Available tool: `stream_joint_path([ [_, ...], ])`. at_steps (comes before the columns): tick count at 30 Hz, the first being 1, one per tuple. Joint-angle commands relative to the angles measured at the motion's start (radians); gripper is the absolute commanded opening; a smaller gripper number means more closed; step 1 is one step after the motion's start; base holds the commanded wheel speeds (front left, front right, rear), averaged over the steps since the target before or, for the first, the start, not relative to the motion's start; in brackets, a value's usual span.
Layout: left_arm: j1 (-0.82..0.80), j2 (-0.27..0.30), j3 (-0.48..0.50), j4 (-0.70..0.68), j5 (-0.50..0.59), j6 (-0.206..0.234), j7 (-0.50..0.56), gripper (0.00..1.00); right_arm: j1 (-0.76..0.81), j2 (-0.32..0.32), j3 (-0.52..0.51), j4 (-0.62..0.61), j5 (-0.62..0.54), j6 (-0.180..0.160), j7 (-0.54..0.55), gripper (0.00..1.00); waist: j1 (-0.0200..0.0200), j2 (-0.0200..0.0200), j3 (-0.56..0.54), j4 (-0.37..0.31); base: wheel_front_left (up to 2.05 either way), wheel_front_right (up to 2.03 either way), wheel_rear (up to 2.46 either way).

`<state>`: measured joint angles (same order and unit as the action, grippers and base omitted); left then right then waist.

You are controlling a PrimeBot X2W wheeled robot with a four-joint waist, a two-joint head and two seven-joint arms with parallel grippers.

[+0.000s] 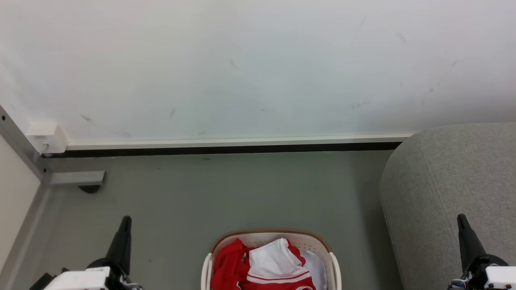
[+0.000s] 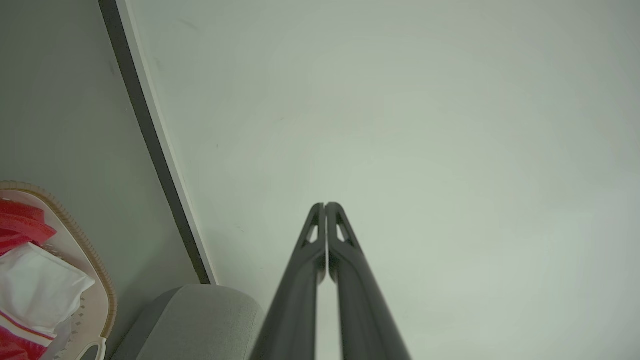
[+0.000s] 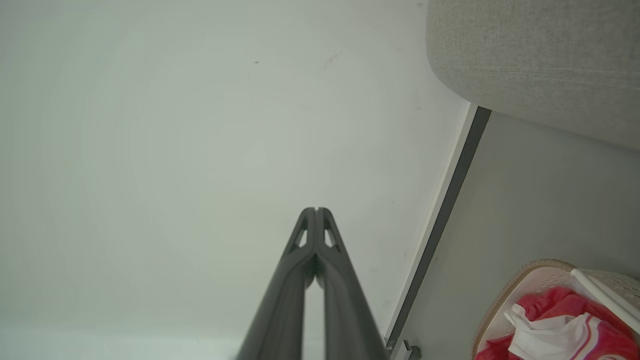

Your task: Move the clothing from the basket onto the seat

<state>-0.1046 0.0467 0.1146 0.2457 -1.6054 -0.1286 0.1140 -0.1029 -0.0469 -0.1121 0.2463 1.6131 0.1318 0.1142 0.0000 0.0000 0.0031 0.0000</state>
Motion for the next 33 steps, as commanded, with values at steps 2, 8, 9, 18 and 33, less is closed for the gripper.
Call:
stream_joint_path([
  [2,-0.008,0.007,0.001,-0.004,-0.014,-0.005,0.003,0.0,-0.013,-0.007,-0.004,-0.004,0.0,-0.002,0.003,0.0,0.0,0.0,0.0,0.0,0.0,0.0,0.0],
  [8,-0.008,0.007,0.001,-0.004,-0.014,-0.005,0.003,0.0,-0.013,-0.007,-0.004,-0.004,0.0,-0.002,0.003,0.0,0.0,0.0,0.0,0.0,0.0,0.0,0.0],
  [9,-0.008,0.007,0.001,-0.004,-0.014,-0.005,0.003,0.0,-0.013,-0.007,-0.004,-0.004,0.0,-0.002,0.003,0.0,0.0,0.0,0.0,0.0,0.0,0.0,0.0],
  [18,-0.008,0.007,0.001,-0.004,-0.014,-0.005,0.003,0.0,-0.013,-0.007,-0.004,-0.004,0.0,-0.002,0.003,0.0,0.0,0.0,0.0,0.0,0.0,0.0,0.0],
  [33,0.003,-0.001,-0.045,0.021,0.037,0.001,-0.051,1.0,0.027,0.0,0.001,-0.002,-0.089,0.0,-0.051,1.0,0.0,0.0,0.001,0.001,0.0,0.0,0.0],
])
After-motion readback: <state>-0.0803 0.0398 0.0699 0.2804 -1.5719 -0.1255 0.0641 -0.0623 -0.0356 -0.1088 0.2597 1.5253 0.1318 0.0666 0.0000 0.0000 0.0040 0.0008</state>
